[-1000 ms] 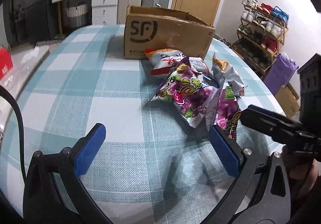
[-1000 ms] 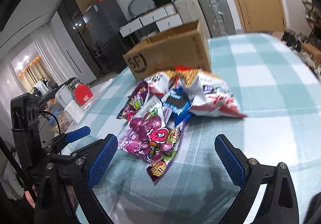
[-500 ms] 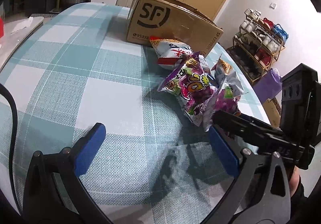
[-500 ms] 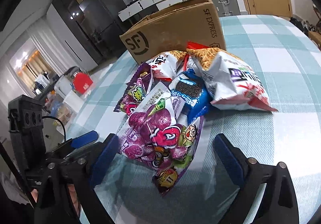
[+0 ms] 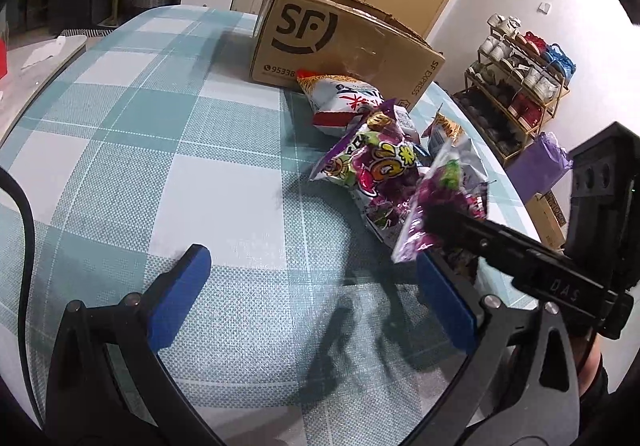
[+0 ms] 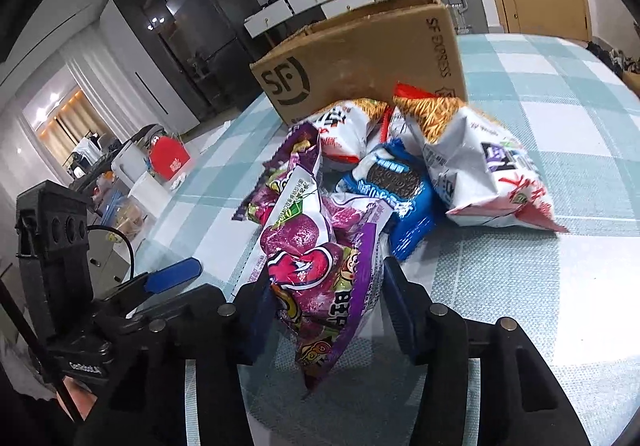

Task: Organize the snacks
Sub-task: 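Grasp a purple candy bag with right tool while left tool grasps another purple bag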

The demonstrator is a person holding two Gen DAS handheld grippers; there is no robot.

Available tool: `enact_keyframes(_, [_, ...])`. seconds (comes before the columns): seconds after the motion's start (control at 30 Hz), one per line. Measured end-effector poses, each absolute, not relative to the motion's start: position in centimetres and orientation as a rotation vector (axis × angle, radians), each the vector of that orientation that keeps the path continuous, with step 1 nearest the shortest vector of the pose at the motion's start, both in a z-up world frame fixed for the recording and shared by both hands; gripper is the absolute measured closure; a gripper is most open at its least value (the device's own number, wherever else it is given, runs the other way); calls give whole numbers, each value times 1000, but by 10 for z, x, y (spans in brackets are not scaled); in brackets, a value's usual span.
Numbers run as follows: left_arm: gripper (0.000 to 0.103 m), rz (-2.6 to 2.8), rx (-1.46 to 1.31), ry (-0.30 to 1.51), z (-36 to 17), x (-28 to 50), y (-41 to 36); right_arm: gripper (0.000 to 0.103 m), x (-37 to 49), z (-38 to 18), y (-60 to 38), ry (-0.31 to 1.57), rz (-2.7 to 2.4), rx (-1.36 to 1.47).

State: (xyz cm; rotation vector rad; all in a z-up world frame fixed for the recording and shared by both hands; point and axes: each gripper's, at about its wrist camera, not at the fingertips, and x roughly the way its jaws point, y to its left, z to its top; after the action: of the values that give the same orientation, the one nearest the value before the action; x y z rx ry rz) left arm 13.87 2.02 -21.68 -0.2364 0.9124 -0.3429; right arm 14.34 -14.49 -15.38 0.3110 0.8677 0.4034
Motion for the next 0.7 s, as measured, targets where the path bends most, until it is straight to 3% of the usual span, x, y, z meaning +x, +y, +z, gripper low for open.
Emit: enact_keyframes(0.7, [1, -324, -274, 930, -208, 165, -3, 52, 103, -135, -193, 759, 286, 267])
